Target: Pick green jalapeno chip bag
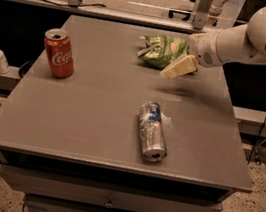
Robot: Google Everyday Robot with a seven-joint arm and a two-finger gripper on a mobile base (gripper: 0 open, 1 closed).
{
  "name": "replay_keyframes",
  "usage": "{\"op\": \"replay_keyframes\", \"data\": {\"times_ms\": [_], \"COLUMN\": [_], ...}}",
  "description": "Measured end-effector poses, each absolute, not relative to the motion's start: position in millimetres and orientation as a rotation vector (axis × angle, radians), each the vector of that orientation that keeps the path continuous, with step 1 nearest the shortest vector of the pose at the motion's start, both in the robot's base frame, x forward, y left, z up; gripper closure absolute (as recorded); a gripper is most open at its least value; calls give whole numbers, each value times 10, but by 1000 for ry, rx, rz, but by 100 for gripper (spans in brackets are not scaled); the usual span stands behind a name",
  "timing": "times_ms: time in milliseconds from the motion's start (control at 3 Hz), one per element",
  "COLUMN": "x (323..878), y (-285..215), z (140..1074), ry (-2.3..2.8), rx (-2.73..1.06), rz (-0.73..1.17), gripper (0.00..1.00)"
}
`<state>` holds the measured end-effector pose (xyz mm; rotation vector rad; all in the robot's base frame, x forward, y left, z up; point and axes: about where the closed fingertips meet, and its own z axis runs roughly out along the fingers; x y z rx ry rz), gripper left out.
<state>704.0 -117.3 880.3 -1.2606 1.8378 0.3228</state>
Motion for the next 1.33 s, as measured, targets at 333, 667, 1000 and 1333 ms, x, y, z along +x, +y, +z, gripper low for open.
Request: {"op": "replay_keyframes", "data": {"times_ms": [333,667,1000,1333], "x": [7144,7254,7303,7331], "y": [-992,-910,-884,-884], "z": [8649,8505,8432,8409], "ry": [1833,1841,1839,1836], "rx": [-1241,-1228,-1218,-1215], "rz": [380,389,387,374], "gripper": [0,12,29,53]}}
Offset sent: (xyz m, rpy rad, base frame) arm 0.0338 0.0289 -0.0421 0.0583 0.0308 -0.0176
